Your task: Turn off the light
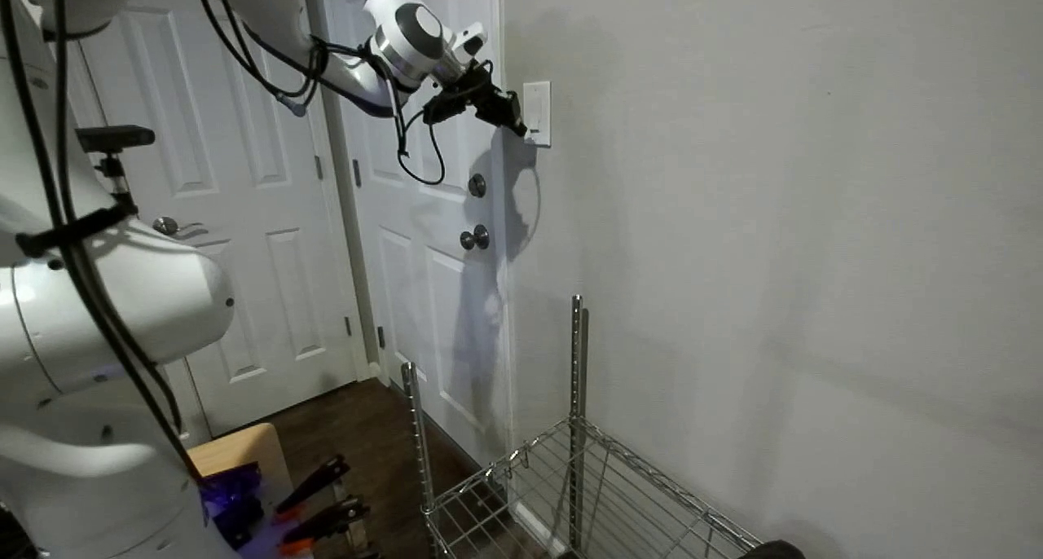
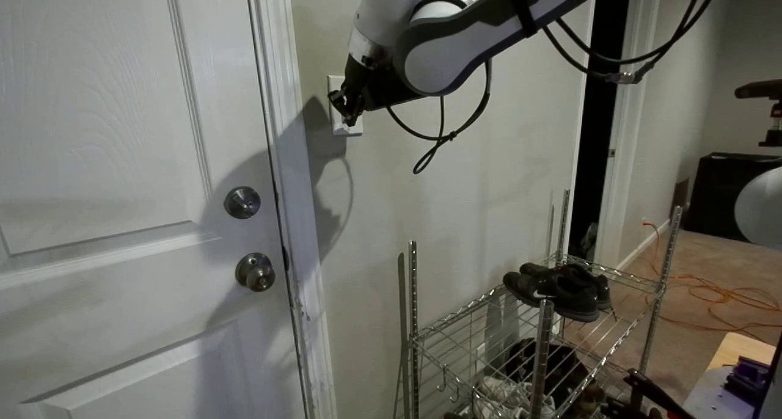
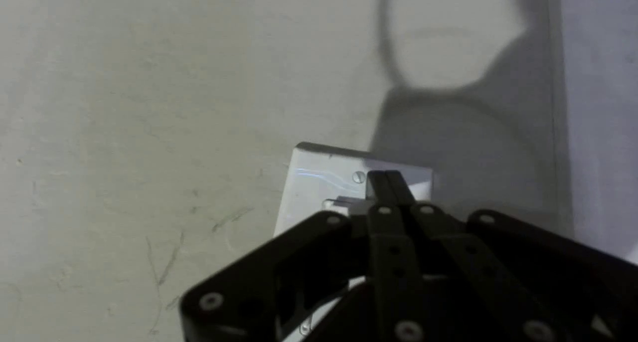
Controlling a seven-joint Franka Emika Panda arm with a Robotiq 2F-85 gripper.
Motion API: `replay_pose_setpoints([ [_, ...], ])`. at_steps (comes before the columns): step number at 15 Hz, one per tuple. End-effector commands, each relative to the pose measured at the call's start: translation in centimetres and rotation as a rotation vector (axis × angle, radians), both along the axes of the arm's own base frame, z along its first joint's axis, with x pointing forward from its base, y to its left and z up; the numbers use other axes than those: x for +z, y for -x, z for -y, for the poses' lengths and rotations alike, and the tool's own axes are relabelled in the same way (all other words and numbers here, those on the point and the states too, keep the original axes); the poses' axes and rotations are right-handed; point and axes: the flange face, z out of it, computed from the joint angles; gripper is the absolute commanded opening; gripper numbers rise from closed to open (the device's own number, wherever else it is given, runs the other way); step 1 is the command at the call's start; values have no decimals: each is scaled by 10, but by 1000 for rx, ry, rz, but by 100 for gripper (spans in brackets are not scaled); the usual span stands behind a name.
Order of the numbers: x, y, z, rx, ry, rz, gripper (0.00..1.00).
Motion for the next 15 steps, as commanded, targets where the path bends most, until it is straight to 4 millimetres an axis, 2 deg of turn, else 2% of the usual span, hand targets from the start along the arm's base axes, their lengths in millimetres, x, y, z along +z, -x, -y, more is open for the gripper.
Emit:
replay_pose_setpoints([
  [1,-1,-27,-11,-32,4,48,0],
  [3,-2,-35,-16,-56,7,44,0],
  [4,7,-32,-19,-64,16,62,0],
  [7,7,-32,-14,-78,-28,1,0],
  [11,4,-9,-10,-50,-100,-109,0],
  [15,-11,16,-15,19,-186,-187,1],
])
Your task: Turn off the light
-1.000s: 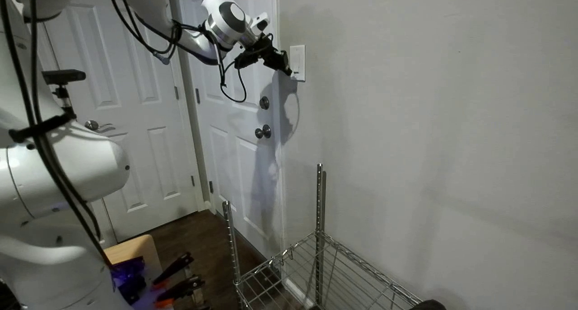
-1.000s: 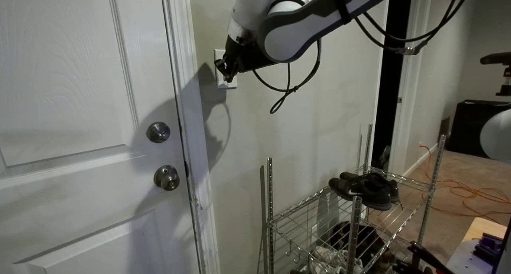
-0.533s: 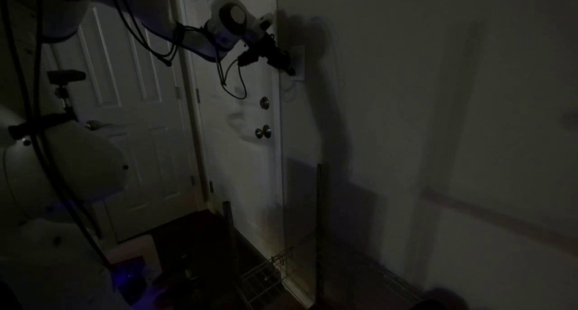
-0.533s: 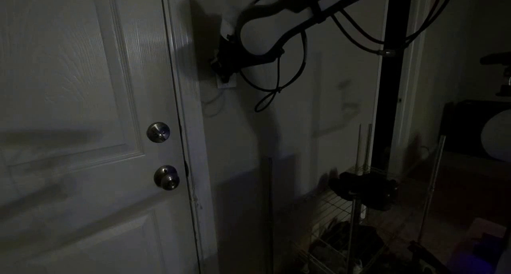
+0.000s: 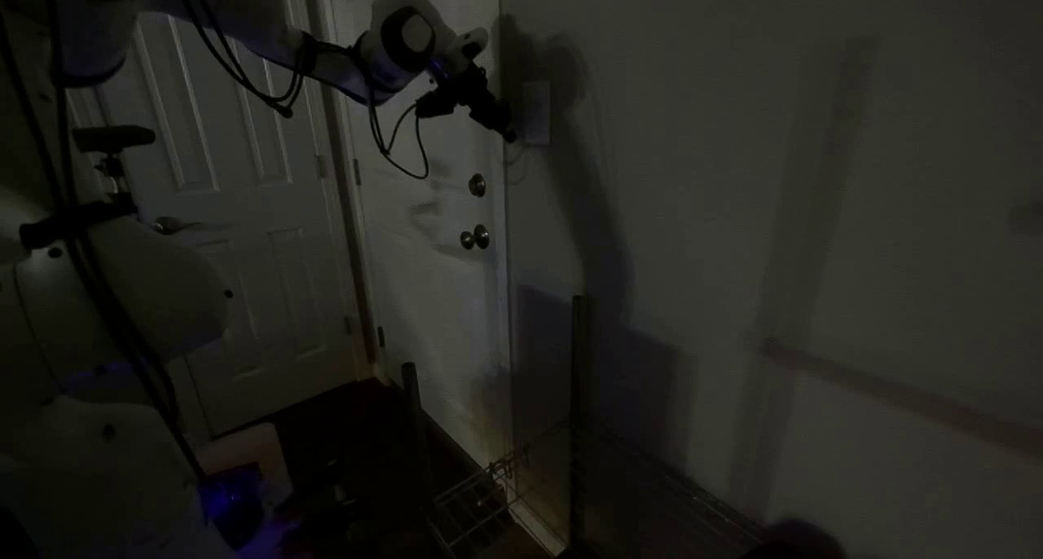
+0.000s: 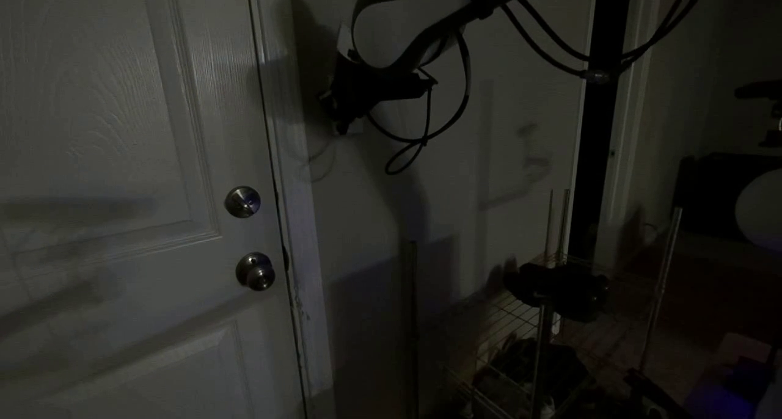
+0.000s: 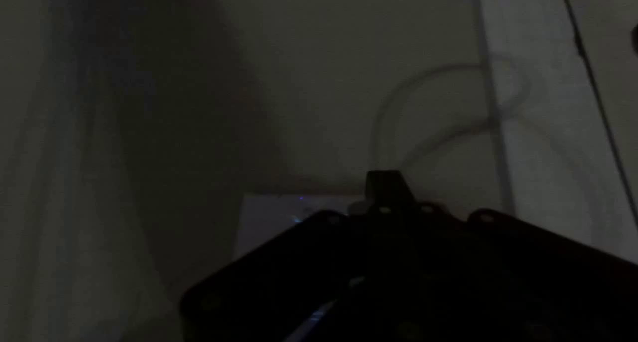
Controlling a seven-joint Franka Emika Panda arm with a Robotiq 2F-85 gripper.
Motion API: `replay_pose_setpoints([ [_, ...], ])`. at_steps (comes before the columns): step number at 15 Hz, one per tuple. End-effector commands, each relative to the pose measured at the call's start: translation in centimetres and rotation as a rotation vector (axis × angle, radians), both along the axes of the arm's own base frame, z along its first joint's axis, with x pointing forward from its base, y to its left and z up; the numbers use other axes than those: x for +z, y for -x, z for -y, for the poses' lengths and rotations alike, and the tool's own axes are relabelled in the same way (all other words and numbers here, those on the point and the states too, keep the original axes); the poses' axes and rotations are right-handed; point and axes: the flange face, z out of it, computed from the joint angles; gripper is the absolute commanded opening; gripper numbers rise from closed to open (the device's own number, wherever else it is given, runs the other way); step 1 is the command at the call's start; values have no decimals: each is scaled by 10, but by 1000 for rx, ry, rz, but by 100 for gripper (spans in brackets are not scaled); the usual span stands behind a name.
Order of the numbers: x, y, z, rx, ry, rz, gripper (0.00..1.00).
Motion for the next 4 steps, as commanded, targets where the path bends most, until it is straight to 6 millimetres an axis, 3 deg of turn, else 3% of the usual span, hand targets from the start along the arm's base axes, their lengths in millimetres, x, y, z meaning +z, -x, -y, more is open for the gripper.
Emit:
replay_pose_setpoints([
  [1,-15,24,6,70,-76,-80,1],
  [4,-24,38,12,49,-94,-116,1],
])
